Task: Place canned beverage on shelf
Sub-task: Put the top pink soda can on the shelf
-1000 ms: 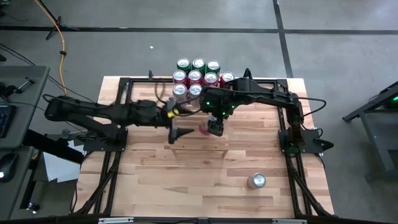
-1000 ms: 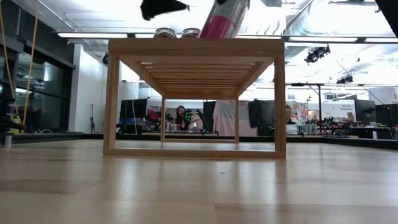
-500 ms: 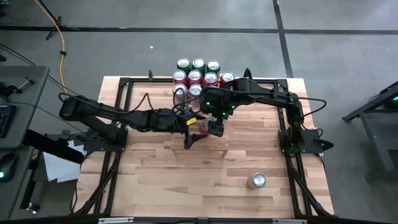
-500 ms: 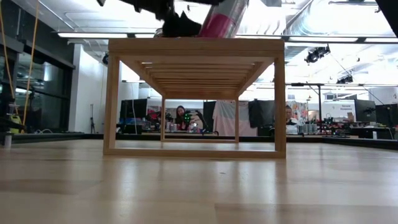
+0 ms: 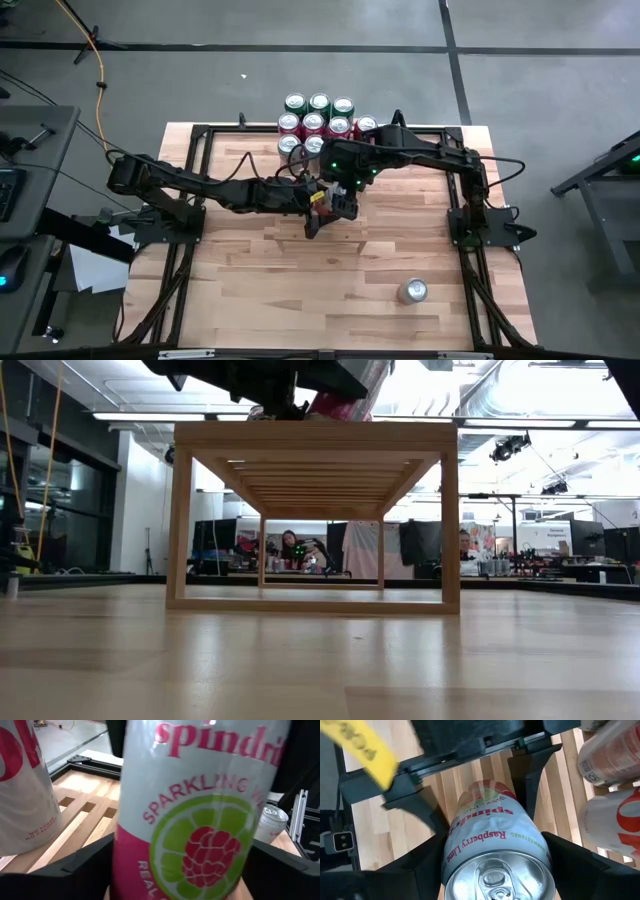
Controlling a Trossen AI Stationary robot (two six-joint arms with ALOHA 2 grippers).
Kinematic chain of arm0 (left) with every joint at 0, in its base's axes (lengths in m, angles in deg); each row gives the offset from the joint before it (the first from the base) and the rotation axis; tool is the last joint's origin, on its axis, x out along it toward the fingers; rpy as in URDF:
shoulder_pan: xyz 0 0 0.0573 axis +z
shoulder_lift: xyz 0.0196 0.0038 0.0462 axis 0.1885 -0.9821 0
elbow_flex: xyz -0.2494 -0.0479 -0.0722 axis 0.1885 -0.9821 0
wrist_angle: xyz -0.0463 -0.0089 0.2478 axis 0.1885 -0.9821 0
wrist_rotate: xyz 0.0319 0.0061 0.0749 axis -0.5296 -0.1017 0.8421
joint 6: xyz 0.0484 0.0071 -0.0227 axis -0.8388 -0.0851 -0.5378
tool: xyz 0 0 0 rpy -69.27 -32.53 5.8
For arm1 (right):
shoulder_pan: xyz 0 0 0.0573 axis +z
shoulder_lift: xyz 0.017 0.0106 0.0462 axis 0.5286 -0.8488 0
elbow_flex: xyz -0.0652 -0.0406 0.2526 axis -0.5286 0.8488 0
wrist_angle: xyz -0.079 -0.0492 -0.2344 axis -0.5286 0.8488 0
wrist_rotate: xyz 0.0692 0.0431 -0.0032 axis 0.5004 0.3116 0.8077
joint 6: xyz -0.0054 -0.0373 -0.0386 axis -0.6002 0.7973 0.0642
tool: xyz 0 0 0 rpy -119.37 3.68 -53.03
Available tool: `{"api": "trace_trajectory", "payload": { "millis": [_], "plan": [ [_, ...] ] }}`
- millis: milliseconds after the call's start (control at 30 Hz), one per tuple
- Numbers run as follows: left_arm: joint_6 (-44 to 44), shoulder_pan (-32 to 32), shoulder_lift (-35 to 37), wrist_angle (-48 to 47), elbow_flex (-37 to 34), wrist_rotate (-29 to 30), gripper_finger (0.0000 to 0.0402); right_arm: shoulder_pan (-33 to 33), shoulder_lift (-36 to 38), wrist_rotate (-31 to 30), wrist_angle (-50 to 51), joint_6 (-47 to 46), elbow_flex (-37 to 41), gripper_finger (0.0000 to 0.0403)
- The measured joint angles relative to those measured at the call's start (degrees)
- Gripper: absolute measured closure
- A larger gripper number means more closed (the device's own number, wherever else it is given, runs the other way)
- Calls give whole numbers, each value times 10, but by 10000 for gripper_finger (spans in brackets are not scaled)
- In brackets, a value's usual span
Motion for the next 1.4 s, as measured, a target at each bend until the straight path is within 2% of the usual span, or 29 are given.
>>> {"api": "trace_trajectory", "payload": {
  "millis": [167, 233, 433, 733, 833, 933, 1033, 1200, 1300, 1400],
  "plan": [
    [0, 0, 5, -3, 0, -2, 121, 0, 1, 9, 0, 5, -1, 124],
    [0, 2, 5, -6, 0, -2, 121, 0, 1, 13, 1, 5, -1, 117],
    [5, 4, 14, -40, 0, -1, 121, 0, 4, 17, 22, 5, -1, 64],
    [18, 1, 89, -127, -1, 5, 121, 0, 52, 0, 31, 11, 1, 54],
    [13, -18, 133, -111, -2, 56, 121, 3, 72, -44, 34, 15, 2, 54],
    [4, -39, 180, -50, -40, 131, 121, 7, 88, -91, 29, 20, 3, 53],
    [27, -50, 226, 32, -120, 187, 121, 9, 99, -116, 19, 20, 3, 53],
    [60, -57, 281, 204, -259, 236, 121, 16, 109, -126, -35, 30, 20, 53],
    [38, -57, 296, 248, -292, 251, 121, 23, 121, -126, -95, 30, 80, 52],
    [5, -56, 299, 247, -295, 249, 121, 32, 154, -126, -170, 29, 188, 52]
  ]
}}
